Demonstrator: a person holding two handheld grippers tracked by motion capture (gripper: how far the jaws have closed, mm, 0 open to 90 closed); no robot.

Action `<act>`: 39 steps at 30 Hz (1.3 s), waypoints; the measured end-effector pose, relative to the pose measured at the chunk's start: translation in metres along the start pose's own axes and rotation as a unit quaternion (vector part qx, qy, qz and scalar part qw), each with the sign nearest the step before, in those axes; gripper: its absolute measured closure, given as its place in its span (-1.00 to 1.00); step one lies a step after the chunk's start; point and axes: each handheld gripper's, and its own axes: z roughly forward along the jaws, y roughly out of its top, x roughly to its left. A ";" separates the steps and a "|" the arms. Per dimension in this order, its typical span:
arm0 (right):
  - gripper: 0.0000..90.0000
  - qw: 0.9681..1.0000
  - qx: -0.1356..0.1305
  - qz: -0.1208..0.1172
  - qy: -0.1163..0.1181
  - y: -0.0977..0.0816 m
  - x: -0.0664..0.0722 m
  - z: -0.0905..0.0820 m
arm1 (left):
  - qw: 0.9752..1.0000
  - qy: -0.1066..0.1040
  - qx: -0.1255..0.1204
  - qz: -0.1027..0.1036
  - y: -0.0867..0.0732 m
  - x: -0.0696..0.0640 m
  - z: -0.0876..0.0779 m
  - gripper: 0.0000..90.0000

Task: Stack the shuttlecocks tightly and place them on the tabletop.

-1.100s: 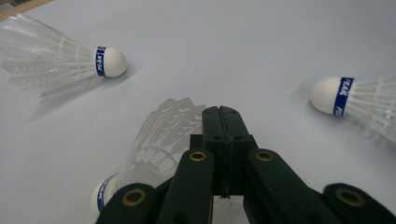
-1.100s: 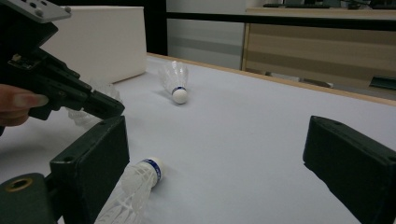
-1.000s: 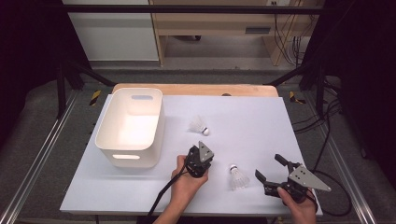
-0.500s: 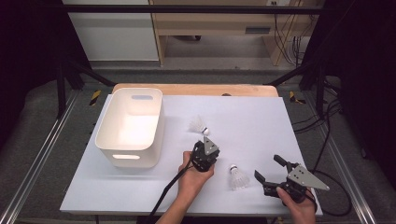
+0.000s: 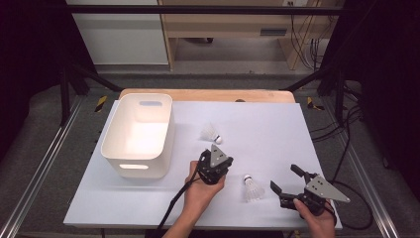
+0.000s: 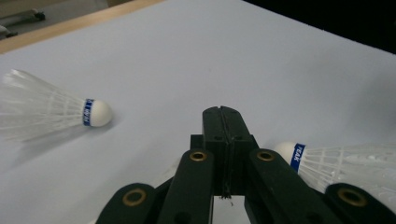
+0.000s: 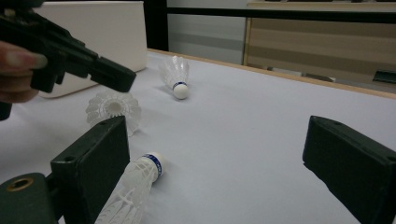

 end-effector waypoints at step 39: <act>-0.84 1.000 0.009 -0.005 0.005 -0.001 0.002 0.003 | 0.991 0.060 0.024 0.114 -0.038 0.005 0.003 0.03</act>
